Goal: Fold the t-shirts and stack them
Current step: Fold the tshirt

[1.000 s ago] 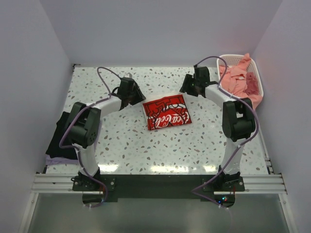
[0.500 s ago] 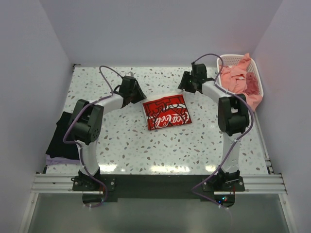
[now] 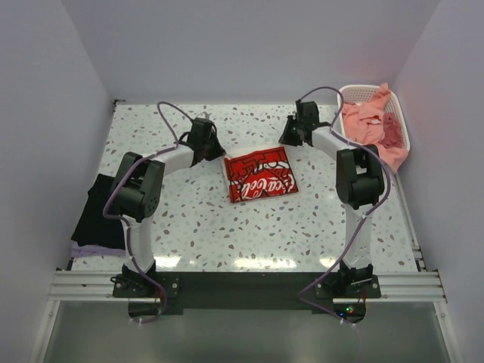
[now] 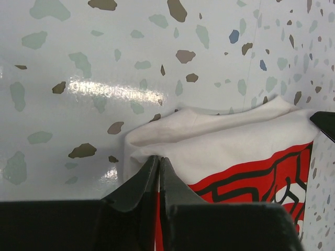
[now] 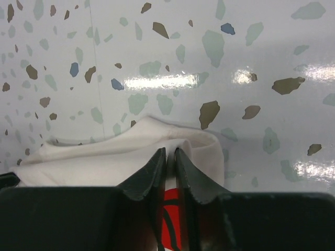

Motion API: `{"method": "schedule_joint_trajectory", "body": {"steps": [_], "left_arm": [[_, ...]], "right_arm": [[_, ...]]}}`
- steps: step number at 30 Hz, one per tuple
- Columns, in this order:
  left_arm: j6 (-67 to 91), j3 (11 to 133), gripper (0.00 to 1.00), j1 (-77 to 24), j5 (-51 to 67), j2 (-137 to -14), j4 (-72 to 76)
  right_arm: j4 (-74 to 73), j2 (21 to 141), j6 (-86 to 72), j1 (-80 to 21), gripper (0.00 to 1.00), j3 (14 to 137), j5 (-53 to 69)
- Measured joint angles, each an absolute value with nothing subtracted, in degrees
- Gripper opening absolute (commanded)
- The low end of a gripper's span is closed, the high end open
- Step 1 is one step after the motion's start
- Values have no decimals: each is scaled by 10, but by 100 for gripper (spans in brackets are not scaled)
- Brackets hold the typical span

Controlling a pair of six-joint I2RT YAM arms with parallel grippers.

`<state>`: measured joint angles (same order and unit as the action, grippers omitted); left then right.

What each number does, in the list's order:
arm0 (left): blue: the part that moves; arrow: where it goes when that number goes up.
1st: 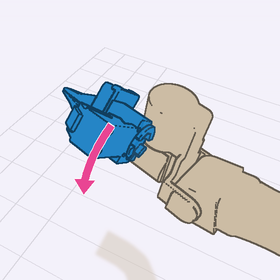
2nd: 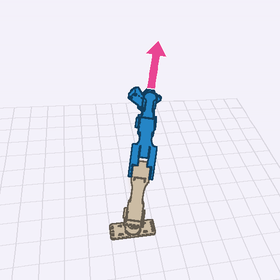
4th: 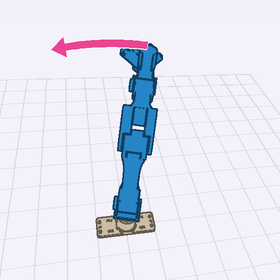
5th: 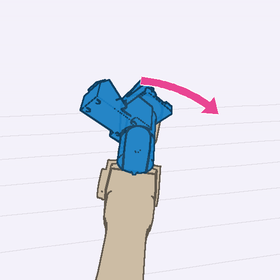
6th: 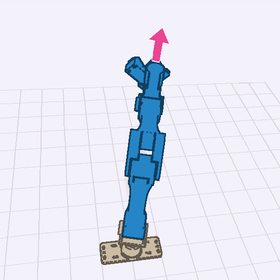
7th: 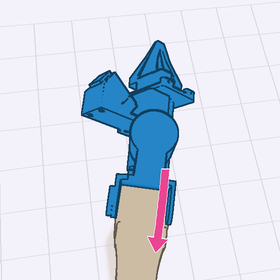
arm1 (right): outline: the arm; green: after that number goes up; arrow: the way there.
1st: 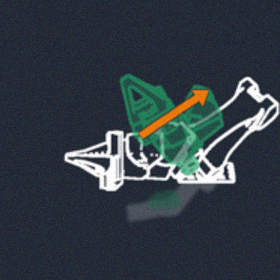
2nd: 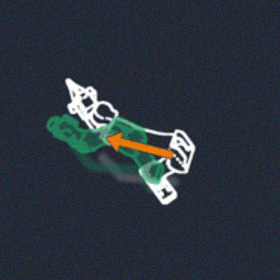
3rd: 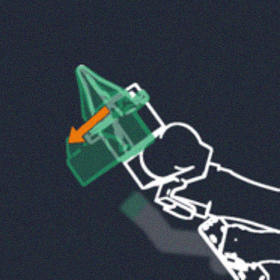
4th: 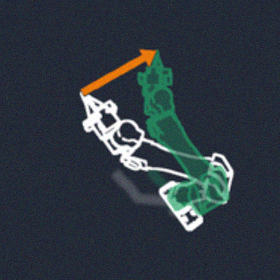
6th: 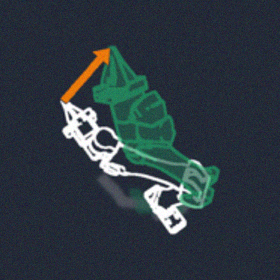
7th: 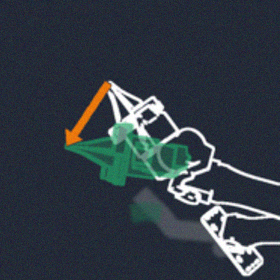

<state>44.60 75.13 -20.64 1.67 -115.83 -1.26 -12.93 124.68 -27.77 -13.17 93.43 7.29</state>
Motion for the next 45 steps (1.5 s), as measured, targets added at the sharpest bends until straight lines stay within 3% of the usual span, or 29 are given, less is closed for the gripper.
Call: {"method": "schedule_joint_trajectory", "body": {"steps": [6, 16, 22, 25, 26, 29, 30, 33, 38, 45], "left_arm": [[443, 751, 3, -206, 17, -1158, -12], [434, 751, 1, -206, 17, -1106, -7], [423, 786, 0, -205, 26, -1143, -3], [422, 808, 0, -202, 38, -1181, 6], [422, 809, 1, -200, 43, -1192, 7], [422, 809, 13, -194, 54, -1206, 4], [421, 809, 21, -192, 57, -1206, 3], [416, 809, 30, -191, 59, -1201, 5], [413, 795, 27, -191, 68, -1153, 7], [415, 785, 10, -215, 86, -1100, 34]], "right_arm": [[-133, 1245, -281, -132, 1, 934, 72], [-137, 1117, -282, -127, 0, 869, 57], [-124, 1129, -283, -103, 0, 870, 57], [-127, 1173, -283, -91, 7, 893, 59], [-130, 1193, -283, -87, 15, 905, 61], [-138, 1239, -281, -81, 33, 929, 61], [-145, 1247, -280, -79, 42, 935, 61], [-165, 1253, -274, -77, 53, 943, 55], [-185, 1231, -270, -76, 55, 947, 33], [-166, 1089, -286, -78, 55, 857, 41]]}}
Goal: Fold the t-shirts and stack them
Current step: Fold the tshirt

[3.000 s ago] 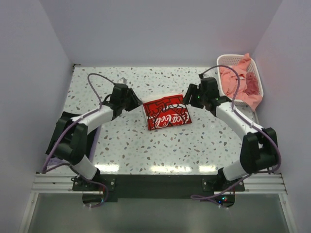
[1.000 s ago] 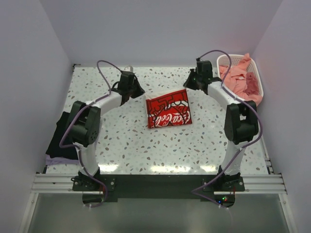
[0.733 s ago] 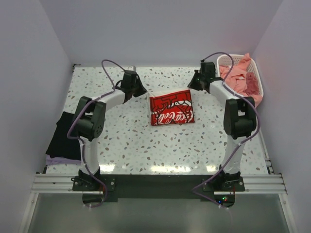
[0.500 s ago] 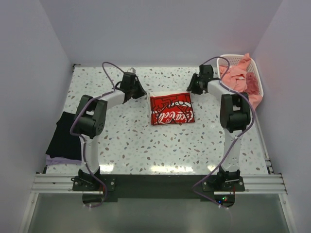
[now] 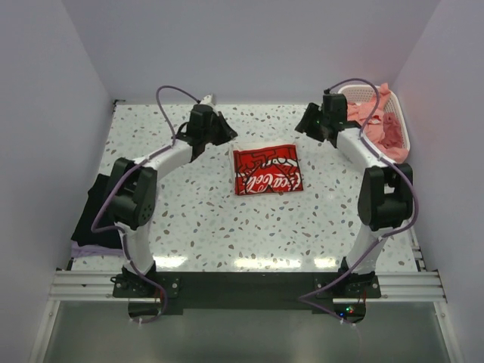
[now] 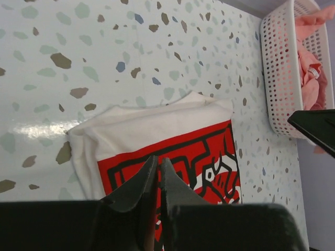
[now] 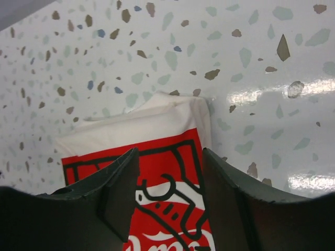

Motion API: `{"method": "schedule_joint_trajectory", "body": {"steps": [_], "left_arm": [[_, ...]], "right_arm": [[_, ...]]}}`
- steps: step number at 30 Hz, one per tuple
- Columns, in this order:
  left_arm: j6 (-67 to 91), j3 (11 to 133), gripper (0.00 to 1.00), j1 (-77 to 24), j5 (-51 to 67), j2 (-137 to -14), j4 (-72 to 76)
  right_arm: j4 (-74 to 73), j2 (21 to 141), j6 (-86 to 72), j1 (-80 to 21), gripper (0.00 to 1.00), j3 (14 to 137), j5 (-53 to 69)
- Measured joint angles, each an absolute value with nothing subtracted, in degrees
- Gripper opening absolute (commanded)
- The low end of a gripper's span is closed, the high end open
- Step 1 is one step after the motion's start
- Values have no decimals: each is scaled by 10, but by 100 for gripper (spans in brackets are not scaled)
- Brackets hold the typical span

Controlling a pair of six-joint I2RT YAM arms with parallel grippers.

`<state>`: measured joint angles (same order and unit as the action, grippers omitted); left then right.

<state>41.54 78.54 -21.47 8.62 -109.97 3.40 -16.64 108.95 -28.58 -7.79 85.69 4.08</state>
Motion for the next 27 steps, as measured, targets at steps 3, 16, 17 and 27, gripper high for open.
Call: {"method": "schedule_joint_trajectory", "body": {"steps": [3, 16, 17, 27], "left_arm": [[420, 785, 6, -232, 96, -1112, 38], [435, 740, 0, -244, 103, -1181, 54], [439, 734, 0, -244, 103, -1185, 56], [444, 722, 0, -233, 109, -1193, 73]], "right_arm": [[-135, 1048, -301, -83, 54, 822, 62], [-81, 1117, -345, -84, 47, 699, 131], [-80, 1118, -346, -83, 47, 699, 132], [-80, 1115, -349, -82, 47, 696, 126]]}}
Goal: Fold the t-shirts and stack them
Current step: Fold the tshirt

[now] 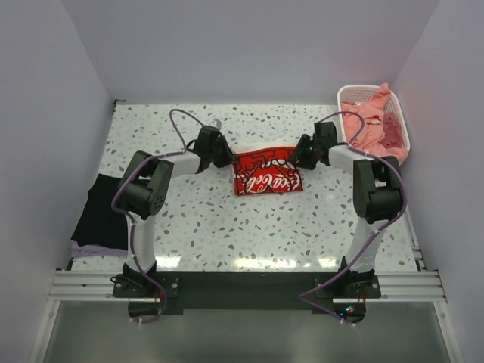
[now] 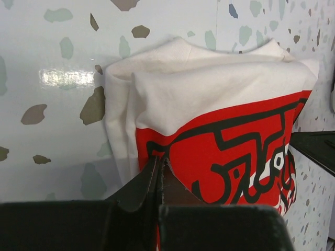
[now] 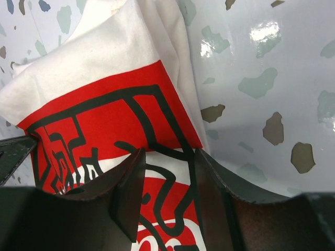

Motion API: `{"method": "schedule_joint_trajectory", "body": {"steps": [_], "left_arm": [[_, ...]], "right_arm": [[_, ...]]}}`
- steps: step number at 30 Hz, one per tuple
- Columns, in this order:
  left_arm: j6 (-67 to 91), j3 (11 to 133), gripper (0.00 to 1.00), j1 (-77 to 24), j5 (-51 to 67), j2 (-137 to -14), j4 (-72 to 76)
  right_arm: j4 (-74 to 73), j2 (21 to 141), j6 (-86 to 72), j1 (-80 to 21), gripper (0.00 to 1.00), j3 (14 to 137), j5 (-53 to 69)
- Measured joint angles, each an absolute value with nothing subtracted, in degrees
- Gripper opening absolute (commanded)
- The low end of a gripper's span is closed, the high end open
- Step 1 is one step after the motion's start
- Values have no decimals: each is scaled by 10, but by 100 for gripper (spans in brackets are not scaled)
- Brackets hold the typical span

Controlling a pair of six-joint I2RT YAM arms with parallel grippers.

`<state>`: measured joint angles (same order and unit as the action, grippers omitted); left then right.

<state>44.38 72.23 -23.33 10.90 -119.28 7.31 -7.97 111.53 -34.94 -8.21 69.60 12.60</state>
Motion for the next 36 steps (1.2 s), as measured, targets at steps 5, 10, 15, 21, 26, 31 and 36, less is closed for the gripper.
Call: {"method": "schedule_joint_trajectory", "body": {"steps": [5, 10, 15, 21, 26, 31, 36], "left_arm": [[443, 715, 0, -222, 109, -1180, 72], [439, 715, 2, -218, 110, -1162, 71], [440, 713, 7, -218, 114, -1132, 62], [448, 696, 11, -218, 118, -1091, 57], [455, 673, 17, -218, 126, -1079, 49], [459, 636, 27, -218, 136, -1076, 48], [463, 597, 47, -218, 149, -1065, 49]], "right_arm": [[-106, 1083, -347, -85, 47, 684, 112], [-121, 1021, -345, -114, 47, 679, 100], [-100, 978, -345, -171, 47, 665, 112], [-72, 988, -352, -204, 43, 624, 141], [-64, 1022, -354, -222, 34, 599, 133], [-52, 1031, -351, -231, 34, 582, 105], [-51, 1030, -349, -234, 38, 582, 98]]}}
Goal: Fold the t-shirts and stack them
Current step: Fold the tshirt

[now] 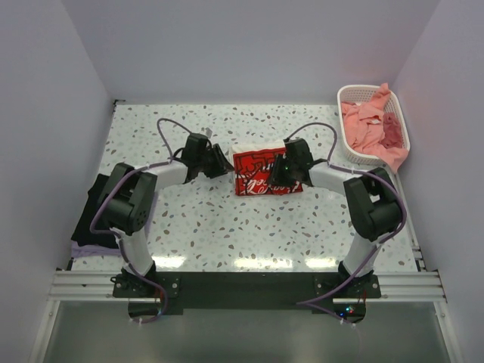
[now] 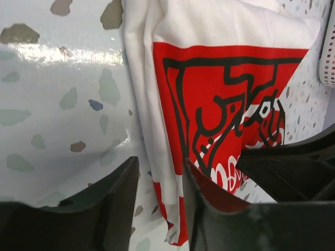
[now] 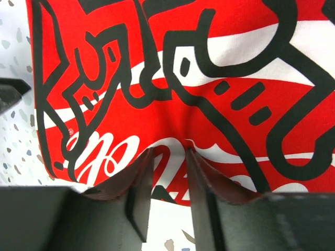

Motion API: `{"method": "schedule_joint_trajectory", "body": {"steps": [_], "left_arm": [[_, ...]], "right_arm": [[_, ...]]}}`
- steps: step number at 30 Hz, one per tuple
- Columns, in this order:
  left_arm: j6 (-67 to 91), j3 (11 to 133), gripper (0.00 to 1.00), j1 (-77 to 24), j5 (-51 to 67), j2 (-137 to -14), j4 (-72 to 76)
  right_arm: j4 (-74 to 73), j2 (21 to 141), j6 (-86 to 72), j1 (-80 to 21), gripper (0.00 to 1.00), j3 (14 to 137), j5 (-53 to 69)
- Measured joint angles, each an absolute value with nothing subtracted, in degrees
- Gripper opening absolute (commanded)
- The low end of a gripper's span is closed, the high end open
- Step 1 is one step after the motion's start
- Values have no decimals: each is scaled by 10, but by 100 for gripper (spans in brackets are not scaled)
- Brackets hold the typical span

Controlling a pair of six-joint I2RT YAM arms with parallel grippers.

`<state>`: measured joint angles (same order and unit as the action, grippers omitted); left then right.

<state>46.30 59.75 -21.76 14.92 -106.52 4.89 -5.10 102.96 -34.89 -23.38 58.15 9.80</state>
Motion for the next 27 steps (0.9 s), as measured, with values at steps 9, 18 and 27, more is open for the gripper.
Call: {"method": "schedule_joint_trajectory", "body": {"steps": [9, 18, 27], "left_arm": [[467, 566, 70, -218, 176, -1050, 61], [468, 582, 67, -218, 174, -1076, 55], [458, 678, 63, -228, 142, -1141, 31]], "right_arm": [[-88, 983, -345, -235, 48, 582, 83], [-132, 943, -331, -234, 54, 626, 34], [-153, 934, -323, -228, 55, 628, 20]]}}
